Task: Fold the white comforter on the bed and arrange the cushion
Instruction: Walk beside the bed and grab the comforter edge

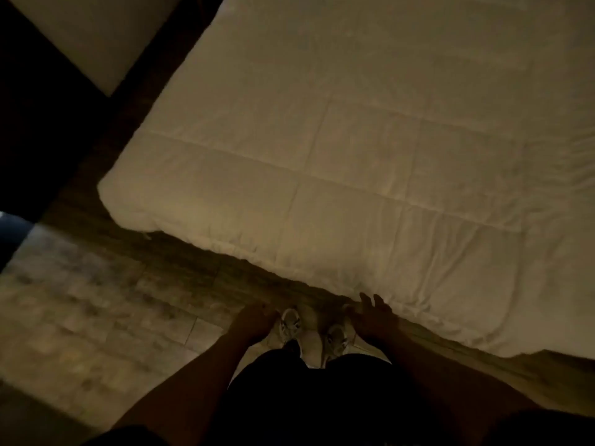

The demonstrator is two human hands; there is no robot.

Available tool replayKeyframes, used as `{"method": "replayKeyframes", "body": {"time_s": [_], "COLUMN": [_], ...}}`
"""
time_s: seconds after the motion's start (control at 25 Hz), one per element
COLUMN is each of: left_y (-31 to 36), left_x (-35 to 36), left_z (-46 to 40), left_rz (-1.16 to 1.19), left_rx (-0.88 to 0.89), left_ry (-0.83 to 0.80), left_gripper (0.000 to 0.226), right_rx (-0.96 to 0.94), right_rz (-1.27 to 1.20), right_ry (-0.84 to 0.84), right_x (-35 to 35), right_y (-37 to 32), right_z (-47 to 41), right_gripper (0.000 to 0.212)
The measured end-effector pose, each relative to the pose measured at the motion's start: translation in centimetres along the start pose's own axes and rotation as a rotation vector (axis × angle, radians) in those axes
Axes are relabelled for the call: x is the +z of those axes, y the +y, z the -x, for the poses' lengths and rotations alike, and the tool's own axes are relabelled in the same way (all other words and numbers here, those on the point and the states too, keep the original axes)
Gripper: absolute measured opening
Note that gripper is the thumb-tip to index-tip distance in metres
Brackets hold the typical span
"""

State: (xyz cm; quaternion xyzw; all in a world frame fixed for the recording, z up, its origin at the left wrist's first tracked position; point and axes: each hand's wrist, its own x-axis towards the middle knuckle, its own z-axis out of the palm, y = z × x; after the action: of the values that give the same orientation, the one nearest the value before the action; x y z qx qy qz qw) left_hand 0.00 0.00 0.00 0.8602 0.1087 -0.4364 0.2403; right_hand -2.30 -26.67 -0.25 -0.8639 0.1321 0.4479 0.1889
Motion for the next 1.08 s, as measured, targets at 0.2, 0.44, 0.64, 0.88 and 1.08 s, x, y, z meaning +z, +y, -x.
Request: {"method": "replayKeyframes", "body": {"time_s": [0.2, 0.44, 0.64, 0.88, 1.08], "left_y": [-3.3, -9.5, -15.5, -23.3, -28.1], "left_x": [2.1, 4.2, 3.8, 1.3, -4.8], "left_z": [1.0, 3.5, 5.5, 7.0, 6.0], "left_rz": [0.240, 0.393, 0.577, 0.822, 1.041], "left_rx": [-0.188, -0.362, -0.489, -0.553, -0.509], "left_ry": [0.086, 0.129, 0.169, 0.206, 0.374], "left_gripper": [0.056, 0.064, 0.063, 0.063, 0.051], "right_rx": [-0.084, -0.233, -0.442, -0.555, -0.450], "right_rz": [0.135, 0.341, 0.477, 0.391, 0.413], "right_ry": [0.004, -0.101, -0.146, -0.186, -0.208], "right_x": [1.0, 1.7, 3.9, 7.4, 8.7], "right_y": [-0.8, -6.6, -16.1, -26.7, -29.9], "right_z": [-2.4, -2.9, -3.1, -3.1, -5.7], "right_gripper": [0.075, 0.081, 0.080, 0.074, 0.073]}}
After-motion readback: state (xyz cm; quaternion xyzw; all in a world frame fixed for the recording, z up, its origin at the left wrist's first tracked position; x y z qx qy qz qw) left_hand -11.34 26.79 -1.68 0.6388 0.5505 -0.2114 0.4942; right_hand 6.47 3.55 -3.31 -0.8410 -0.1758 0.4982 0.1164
